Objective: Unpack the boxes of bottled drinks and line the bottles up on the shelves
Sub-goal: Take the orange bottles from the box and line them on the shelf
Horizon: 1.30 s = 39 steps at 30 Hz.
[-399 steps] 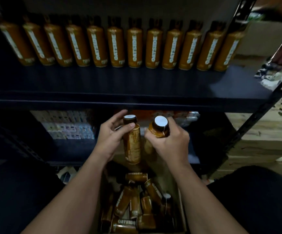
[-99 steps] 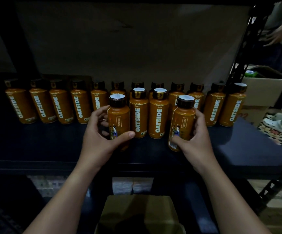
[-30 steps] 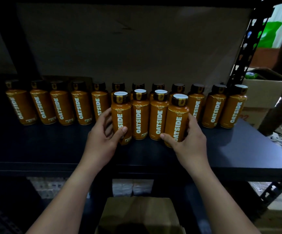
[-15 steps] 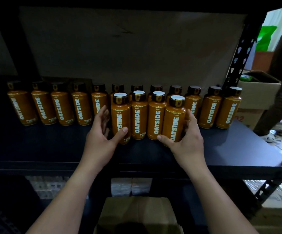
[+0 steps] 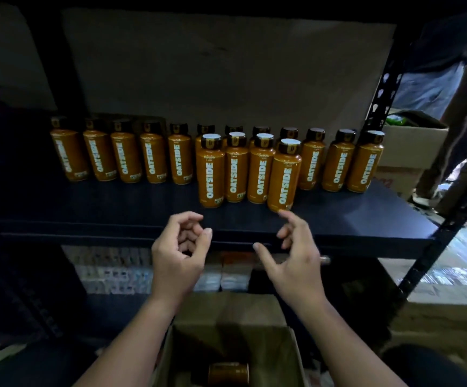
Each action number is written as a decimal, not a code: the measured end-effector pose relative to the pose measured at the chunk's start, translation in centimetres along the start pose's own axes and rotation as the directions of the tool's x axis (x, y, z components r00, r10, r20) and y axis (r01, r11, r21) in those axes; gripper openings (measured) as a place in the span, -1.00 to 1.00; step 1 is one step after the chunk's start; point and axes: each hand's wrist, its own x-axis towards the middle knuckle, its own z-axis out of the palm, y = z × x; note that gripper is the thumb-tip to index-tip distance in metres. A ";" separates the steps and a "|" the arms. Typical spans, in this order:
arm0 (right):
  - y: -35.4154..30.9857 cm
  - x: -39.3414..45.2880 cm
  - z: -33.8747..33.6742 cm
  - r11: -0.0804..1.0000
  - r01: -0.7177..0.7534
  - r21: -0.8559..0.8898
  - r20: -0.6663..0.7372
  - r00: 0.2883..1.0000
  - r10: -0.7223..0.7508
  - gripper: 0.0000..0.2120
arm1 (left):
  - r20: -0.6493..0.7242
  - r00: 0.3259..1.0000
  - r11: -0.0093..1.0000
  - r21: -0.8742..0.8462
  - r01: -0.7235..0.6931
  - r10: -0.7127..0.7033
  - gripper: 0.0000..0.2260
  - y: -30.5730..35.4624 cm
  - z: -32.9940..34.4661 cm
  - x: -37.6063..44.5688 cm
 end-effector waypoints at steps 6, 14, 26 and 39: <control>3.2 -6.3 4.0 0.988 -0.145 -0.059 0.369 0.916 0.156 -0.43 | 0.244 0.947 0.957 0.253 0.143 -0.206 -0.81 -7.0 -1.1 -6.7; 10.6 -19.3 8.3 0.817 -0.305 -0.490 0.694 0.430 0.577 -0.43 | 0.387 0.429 0.552 0.741 0.383 -0.816 -0.52 -17.2 -2.3 -21.2; 15.6 -29.7 13.0 0.686 -0.149 -0.712 0.693 0.014 0.721 -0.56 | 0.011 0.372 0.118 0.957 0.266 -0.928 -0.33 -22.7 -0.3 -29.6; 16.7 -29.2 14.5 0.497 -0.334 -0.801 0.532 -0.018 0.846 -0.59 | 0.007 0.325 0.221 0.746 0.629 -0.946 -0.25 -26.5 -1.2 -30.5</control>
